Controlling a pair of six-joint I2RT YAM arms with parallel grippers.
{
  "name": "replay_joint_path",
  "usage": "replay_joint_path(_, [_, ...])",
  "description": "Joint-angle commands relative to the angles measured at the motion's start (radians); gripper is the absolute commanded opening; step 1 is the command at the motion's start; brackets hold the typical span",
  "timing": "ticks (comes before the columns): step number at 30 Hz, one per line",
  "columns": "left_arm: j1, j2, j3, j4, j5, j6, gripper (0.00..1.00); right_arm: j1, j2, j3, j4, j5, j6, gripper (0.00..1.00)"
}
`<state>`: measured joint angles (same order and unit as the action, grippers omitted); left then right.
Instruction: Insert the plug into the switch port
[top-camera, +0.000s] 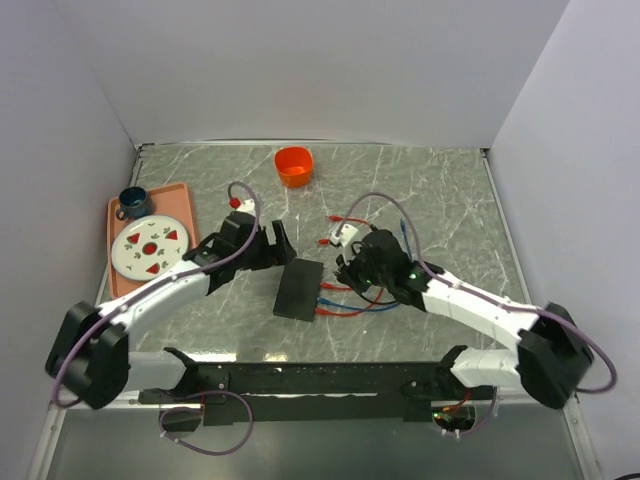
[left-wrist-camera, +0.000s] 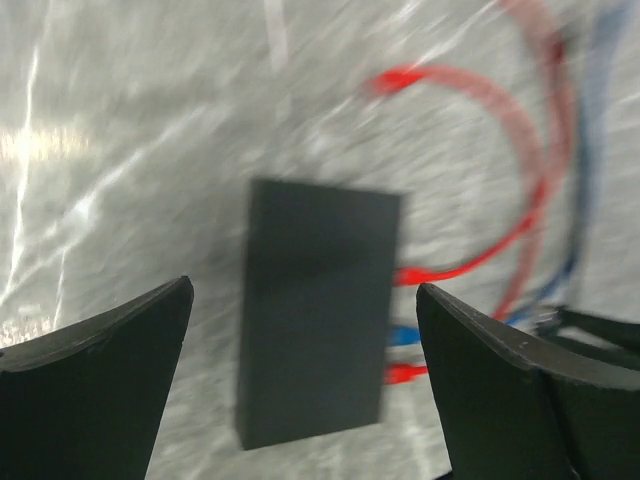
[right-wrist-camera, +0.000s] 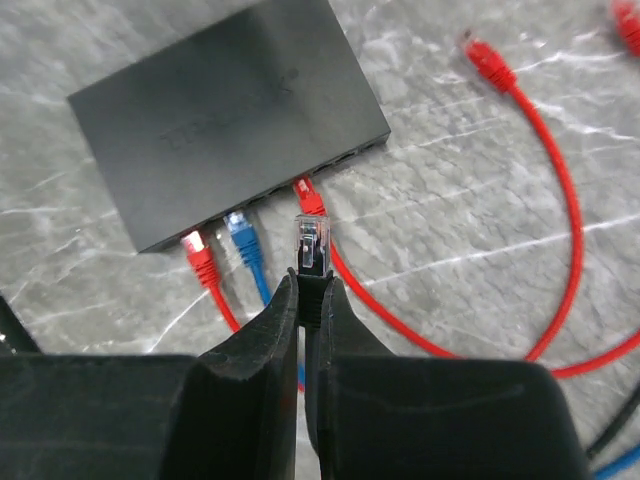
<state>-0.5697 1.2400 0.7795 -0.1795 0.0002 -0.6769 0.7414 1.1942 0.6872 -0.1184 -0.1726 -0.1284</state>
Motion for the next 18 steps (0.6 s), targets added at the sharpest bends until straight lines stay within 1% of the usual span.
replay_joint_path(1, [0.016, 0.113, -0.029, 0.089, 0.084, 0.025, 0.99, -0.007, 0.152, 0.159, -0.101, 0.031, -0.010, 0.00])
replay_joint_path(2, [0.016, 0.133, -0.029, 0.103, 0.105, 0.027, 0.98, -0.007, 0.177, 0.175, -0.140, 0.016, -0.020, 0.00])
replay_joint_path(4, [0.016, 0.188, -0.025, 0.150, 0.127, 0.037, 0.97, -0.007, 0.231, 0.195, -0.136, 0.018, -0.022, 0.00])
replay_joint_path(7, [0.016, 0.264, 0.001, 0.172, 0.162, 0.060, 0.95, -0.014, 0.283, 0.216, -0.118, 0.039, -0.033, 0.00])
replay_joint_path(10, [0.016, 0.327, 0.021, 0.215, 0.193, 0.074, 0.91, -0.017, 0.349, 0.268, -0.144, 0.054, -0.046, 0.00])
replay_joint_path(13, [0.016, 0.386, 0.036, 0.267, 0.245, 0.080, 0.84, -0.019, 0.402, 0.307, -0.170, 0.061, -0.053, 0.00])
replay_joint_path(14, [0.016, 0.401, 0.043, 0.287, 0.260, 0.080, 0.78, -0.019, 0.413, 0.313, -0.173, 0.070, -0.053, 0.00])
replay_joint_path(15, [0.016, 0.412, 0.044, 0.301, 0.274, 0.080, 0.75, -0.020, 0.423, 0.317, -0.176, 0.073, -0.056, 0.00])
replay_joint_path(18, [0.016, 0.450, 0.060, 0.339, 0.325, 0.079, 0.68, -0.025, 0.455, 0.339, -0.193, 0.087, -0.057, 0.00])
